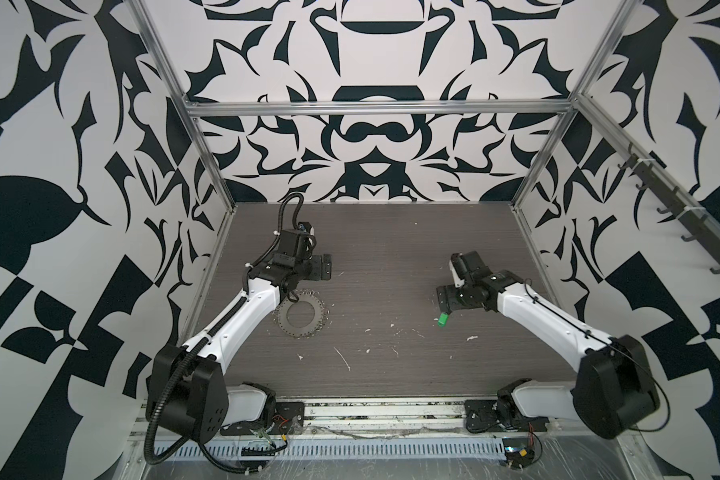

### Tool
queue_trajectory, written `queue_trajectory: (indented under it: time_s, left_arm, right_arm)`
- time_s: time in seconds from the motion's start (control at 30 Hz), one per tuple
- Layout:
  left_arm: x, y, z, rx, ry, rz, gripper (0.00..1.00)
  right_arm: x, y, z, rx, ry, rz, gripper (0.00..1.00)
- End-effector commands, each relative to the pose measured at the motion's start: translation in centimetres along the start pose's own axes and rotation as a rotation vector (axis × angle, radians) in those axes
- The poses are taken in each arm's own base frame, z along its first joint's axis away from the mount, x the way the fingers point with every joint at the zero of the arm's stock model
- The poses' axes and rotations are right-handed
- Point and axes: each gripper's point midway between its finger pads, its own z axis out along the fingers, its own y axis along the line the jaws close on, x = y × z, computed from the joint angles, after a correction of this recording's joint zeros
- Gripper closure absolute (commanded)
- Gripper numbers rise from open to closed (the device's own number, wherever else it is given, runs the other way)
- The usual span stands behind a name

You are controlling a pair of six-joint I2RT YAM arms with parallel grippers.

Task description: Remove the keys from the keyring

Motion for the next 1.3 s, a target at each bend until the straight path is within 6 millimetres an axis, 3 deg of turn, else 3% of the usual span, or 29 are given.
queue_trajectory:
  time_s: [0.0,0.13,0.3,0.6,0.8,0.93,1.17,1.27]
  left_arm:
    - [-1.2,0.2,-1.2,0.001,-0.109,-0.001,0.01]
    - [-1.0,0.4,-1.4,0.006,-0.186,0.008,0.01]
    - [-1.0,1.0,-1.7,-0.004,-0.339,0.024,0.01]
    - [-0.3,2.3,-3.2,-0.085,-0.526,0.174,0.01]
    - [-0.2,4.6,-3.9,-0.208,-0.578,0.133,0.0]
    - [-0.4,5.9,-4.6,-0.271,-0.602,0.104,0.01]
    - [0.1,10.1,-6.6,-0.412,-0.649,0.033,0.01]
    - [0.7,11.1,-6.0,-0.428,-0.632,0.018,0.01]
  right_arm:
    - [-4.2,-3.5,-2.3,0.121,-0.226,0.048,0.0]
    - [-5.9,-6.4,-3.0,0.224,-0.523,0.067,0.0]
    - [-5.4,-8.1,-2.6,0.301,-0.7,0.064,0.0]
    - [-4.3,-7.6,1.5,0.278,-0.781,0.028,0.0]
    - [-5.6,-6.3,2.6,0.238,-0.791,-0.051,0.0]
    - [-5.4,-5.9,4.3,0.224,-0.801,-0.072,0.0]
    - [-5.2,-6.4,5.5,0.24,-0.773,-0.044,0.0]
    - [-5.6,-7.0,5.7,0.254,-0.761,-0.02,0.0]
